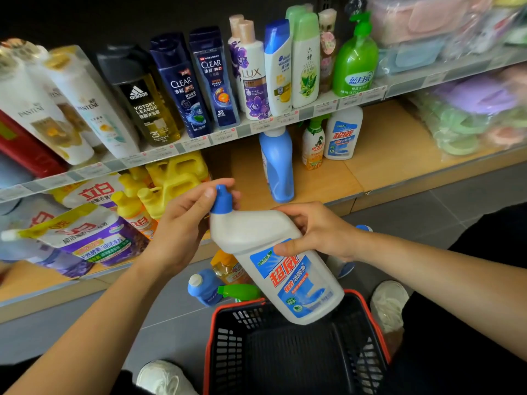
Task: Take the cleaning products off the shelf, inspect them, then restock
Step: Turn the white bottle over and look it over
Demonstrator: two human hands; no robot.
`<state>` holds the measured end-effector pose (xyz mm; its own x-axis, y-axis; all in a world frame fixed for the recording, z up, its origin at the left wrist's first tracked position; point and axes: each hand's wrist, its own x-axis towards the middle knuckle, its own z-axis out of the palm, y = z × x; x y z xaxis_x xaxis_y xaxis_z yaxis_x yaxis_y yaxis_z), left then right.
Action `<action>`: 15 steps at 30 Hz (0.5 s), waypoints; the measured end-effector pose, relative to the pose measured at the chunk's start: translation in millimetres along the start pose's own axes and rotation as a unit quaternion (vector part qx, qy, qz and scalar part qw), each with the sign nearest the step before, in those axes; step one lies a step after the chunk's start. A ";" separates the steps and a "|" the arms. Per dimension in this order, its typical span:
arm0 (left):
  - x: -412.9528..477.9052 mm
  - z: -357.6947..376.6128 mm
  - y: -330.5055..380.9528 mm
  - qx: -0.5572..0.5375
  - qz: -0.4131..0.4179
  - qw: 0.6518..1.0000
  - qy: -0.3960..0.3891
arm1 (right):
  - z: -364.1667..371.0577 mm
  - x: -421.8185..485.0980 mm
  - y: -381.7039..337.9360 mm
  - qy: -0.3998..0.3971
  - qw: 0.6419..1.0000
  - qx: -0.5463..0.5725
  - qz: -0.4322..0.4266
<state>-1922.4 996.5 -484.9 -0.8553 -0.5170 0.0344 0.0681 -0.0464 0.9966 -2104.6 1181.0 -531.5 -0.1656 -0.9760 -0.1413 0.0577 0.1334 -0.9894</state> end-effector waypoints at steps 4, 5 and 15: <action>-0.3 -3.8 2.0 0.081 0.046 0.996 0.001 | 0.3 0.5 -1.8 -0.001 1.000 -0.007 -0.008; -1.2 -2.9 2.0 0.087 0.058 0.995 0.008 | 1.1 0.7 -1.4 0.002 1.000 -0.011 -0.012; 0.9 -2.3 -6.3 0.203 0.108 0.973 0.001 | 3.0 -0.8 -0.2 0.035 0.994 -0.089 -0.044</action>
<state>-1922.5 994.4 -491.3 -0.8422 -0.4792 0.2470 0.0380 0.4043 0.9138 -2101.5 1181.3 -531.1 -0.2311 -0.9716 -0.0507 -0.1348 0.0836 -0.9873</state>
